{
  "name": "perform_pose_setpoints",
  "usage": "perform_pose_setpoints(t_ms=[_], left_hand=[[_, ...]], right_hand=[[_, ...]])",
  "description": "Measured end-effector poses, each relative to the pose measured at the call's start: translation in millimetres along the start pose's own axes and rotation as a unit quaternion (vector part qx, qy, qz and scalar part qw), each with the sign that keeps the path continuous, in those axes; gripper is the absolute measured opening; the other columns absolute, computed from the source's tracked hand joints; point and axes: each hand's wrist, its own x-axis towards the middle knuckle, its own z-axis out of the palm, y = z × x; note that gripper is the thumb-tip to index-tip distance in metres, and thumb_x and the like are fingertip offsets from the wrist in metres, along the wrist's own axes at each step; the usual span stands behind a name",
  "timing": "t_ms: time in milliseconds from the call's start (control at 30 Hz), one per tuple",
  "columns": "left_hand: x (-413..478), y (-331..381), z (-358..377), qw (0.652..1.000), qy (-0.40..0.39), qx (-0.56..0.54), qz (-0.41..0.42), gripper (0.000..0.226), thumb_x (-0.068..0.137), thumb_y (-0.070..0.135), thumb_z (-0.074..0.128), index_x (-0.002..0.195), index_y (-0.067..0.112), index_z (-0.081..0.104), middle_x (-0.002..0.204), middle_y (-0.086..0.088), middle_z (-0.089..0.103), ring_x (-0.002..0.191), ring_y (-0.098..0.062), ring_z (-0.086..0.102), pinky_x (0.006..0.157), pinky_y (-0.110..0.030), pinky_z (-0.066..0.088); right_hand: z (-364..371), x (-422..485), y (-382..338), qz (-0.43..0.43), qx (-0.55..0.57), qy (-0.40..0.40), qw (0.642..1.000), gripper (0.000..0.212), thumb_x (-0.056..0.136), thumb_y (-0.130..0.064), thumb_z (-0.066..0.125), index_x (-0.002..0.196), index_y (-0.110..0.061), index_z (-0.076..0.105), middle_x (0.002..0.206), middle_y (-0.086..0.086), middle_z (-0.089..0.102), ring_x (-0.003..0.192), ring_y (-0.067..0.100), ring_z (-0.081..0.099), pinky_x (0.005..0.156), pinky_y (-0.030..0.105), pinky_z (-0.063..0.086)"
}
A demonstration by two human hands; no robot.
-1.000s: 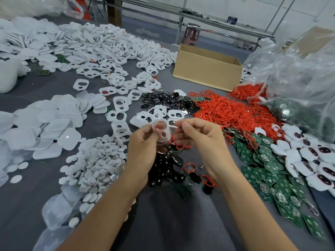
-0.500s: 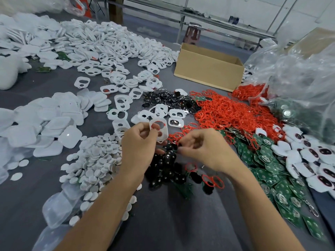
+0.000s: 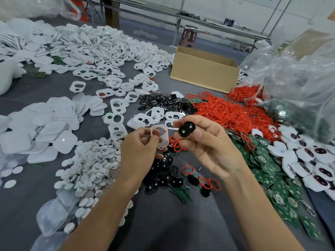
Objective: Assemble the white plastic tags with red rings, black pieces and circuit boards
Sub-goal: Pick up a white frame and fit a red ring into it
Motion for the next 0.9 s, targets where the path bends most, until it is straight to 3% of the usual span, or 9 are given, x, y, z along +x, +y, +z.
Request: perform_pose_setpoints(t_ms=[100, 167, 200, 267, 333, 400, 467, 633, 900], left_hand=[[-1, 1, 1, 1.000, -0.009, 0.002, 0.001, 0.010, 0.097, 0.017, 0.060, 0.090, 0.019, 0.067, 0.071, 0.002, 0.074, 0.062, -0.017, 0.073, 0.050, -0.023, 0.056], [-2, 1, 1, 1.000, -0.018, 0.008, -0.002, 0.011, 0.096, 0.014, 0.060, 0.090, 0.018, 0.068, 0.072, 0.003, 0.074, 0.062, -0.017, 0.073, 0.050, -0.024, 0.057], [-2, 2, 2, 1.000, -0.024, 0.010, -0.003, 0.011, 0.096, 0.013, 0.060, 0.091, 0.017, 0.070, 0.072, 0.002, 0.074, 0.062, -0.017, 0.073, 0.050, -0.025, 0.057], [-2, 2, 2, 0.999, -0.038, 0.008, -0.004, 0.013, 0.096, 0.012, 0.060, 0.090, 0.016, 0.071, 0.072, 0.001, 0.074, 0.062, -0.020, 0.072, 0.050, -0.027, 0.057], [-4, 4, 3, 0.998, -0.058, 0.004, -0.001, 0.014, 0.095, 0.012, 0.062, 0.087, 0.020, 0.070, 0.073, 0.000, 0.074, 0.063, -0.020, 0.072, 0.050, -0.028, 0.057], [-6, 5, 3, 0.997, -0.080, -0.015, -0.004, 0.014, 0.093, 0.010, 0.063, 0.087, 0.021, 0.070, 0.073, -0.001, 0.075, 0.061, -0.016, 0.072, 0.049, -0.024, 0.055], [-7, 6, 2, 0.995, -0.096, -0.039, -0.010, 0.015, 0.094, 0.009, 0.062, 0.090, 0.020, 0.071, 0.076, -0.002, 0.076, 0.064, -0.015, 0.072, 0.051, -0.022, 0.055], [-6, 7, 2, 0.989, -0.134, -0.062, -0.016, 0.018, 0.097, 0.006, 0.057, 0.100, 0.016, 0.072, 0.084, -0.002, 0.076, 0.077, -0.014, 0.073, 0.067, -0.024, 0.059], [-5, 5, 3, 0.988, -0.144, -0.059, -0.011, 0.014, 0.095, 0.008, 0.059, 0.095, 0.012, 0.073, 0.078, 0.000, 0.075, 0.074, -0.013, 0.071, 0.076, -0.031, 0.061]], right_hand=[[1, 1, 0, -0.005, -0.037, 0.031, 0.999, 0.022, 0.083, 0.001, 0.062, 0.105, 0.002, 0.068, 0.106, 0.017, 0.070, 0.092, 0.027, 0.071, 0.075, 0.027, 0.058], [-1, 2, 1, -0.017, -0.151, 0.104, 0.983, 0.021, 0.080, 0.001, 0.064, 0.101, 0.001, 0.067, 0.100, 0.018, 0.072, 0.088, 0.028, 0.071, 0.078, 0.031, 0.058], [-2, 3, 3, -0.027, -0.240, 0.150, 0.959, 0.020, 0.079, 0.001, 0.069, 0.099, -0.001, 0.068, 0.096, 0.017, 0.073, 0.085, 0.027, 0.071, 0.078, 0.031, 0.058], [-3, 4, 9, -0.053, -0.429, 0.206, 0.878, 0.019, 0.078, 0.001, 0.075, 0.095, -0.006, 0.071, 0.087, 0.009, 0.074, 0.077, 0.015, 0.070, 0.074, 0.024, 0.056], [-1, 5, 18, -0.087, -0.568, 0.205, 0.793, 0.017, 0.077, -0.004, 0.078, 0.092, -0.009, 0.073, 0.081, 0.001, 0.073, 0.071, 0.006, 0.067, 0.071, 0.020, 0.054], [-1, 6, 25, -0.129, -0.671, 0.179, 0.708, 0.018, 0.076, -0.008, 0.078, 0.093, -0.010, 0.075, 0.083, 0.001, 0.073, 0.074, 0.010, 0.066, 0.073, 0.021, 0.051], [-2, 6, 28, -0.169, -0.717, 0.158, 0.657, 0.020, 0.076, -0.006, 0.077, 0.095, -0.009, 0.076, 0.088, 0.004, 0.073, 0.082, 0.020, 0.067, 0.077, 0.025, 0.050], [-3, 5, 33, -0.218, -0.746, 0.163, 0.608, 0.021, 0.077, 0.003, 0.073, 0.097, -0.005, 0.075, 0.092, 0.009, 0.070, 0.086, 0.028, 0.065, 0.076, 0.031, 0.052], [-4, 4, 35, -0.228, -0.761, 0.145, 0.590, 0.022, 0.077, 0.005, 0.068, 0.095, -0.005, 0.076, 0.079, 0.007, 0.067, 0.073, 0.030, 0.060, 0.062, 0.036, 0.051]])
